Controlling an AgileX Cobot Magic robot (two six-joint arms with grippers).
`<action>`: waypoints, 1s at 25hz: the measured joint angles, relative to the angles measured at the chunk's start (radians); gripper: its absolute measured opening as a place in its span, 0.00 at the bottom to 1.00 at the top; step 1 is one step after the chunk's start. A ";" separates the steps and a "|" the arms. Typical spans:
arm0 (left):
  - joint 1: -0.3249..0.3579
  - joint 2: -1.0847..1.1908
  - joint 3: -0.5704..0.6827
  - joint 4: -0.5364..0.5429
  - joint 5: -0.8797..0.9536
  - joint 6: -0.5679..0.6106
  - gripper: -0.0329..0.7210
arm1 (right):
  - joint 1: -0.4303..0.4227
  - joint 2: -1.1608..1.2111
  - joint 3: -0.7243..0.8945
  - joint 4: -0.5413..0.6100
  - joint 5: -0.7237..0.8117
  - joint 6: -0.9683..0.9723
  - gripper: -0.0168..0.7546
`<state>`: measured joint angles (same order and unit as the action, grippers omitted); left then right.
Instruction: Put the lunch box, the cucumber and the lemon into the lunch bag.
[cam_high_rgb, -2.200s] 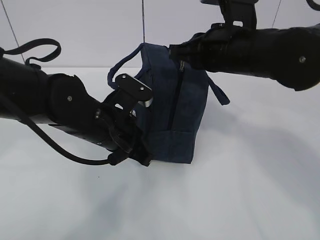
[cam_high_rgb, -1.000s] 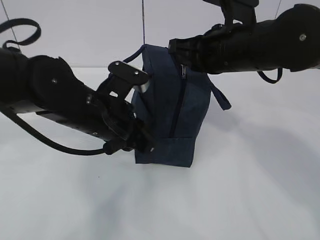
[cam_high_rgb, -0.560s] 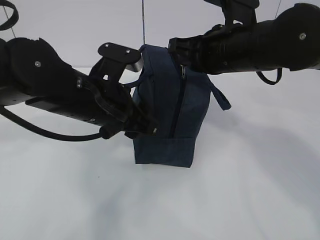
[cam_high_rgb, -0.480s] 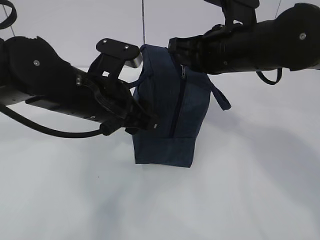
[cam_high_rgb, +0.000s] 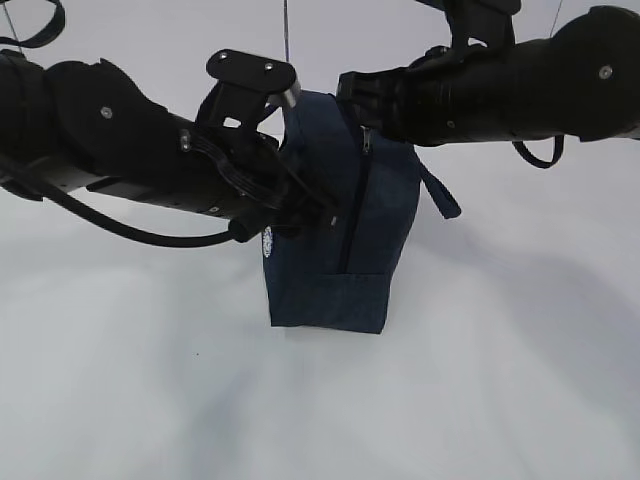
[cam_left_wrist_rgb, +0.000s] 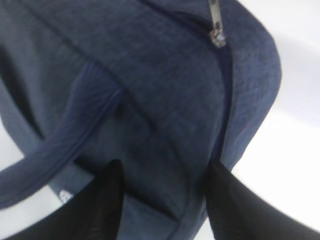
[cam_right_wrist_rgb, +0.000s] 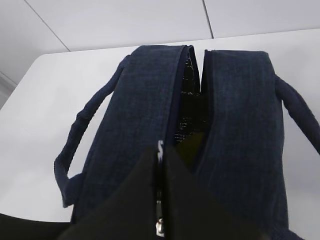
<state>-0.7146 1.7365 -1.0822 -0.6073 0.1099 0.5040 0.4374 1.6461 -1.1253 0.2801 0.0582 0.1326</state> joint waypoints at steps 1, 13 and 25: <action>-0.005 0.008 -0.005 0.002 -0.005 0.000 0.55 | 0.000 0.000 0.000 0.000 -0.002 0.000 0.04; -0.014 0.041 -0.010 0.002 -0.029 0.000 0.04 | 0.000 0.000 0.000 0.009 -0.033 0.000 0.04; -0.014 0.039 -0.013 0.054 0.003 0.000 0.04 | -0.002 0.041 -0.007 0.055 -0.110 0.000 0.04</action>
<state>-0.7283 1.7751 -1.0956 -0.5530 0.1125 0.5040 0.4354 1.6875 -1.1328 0.3350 -0.0517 0.1326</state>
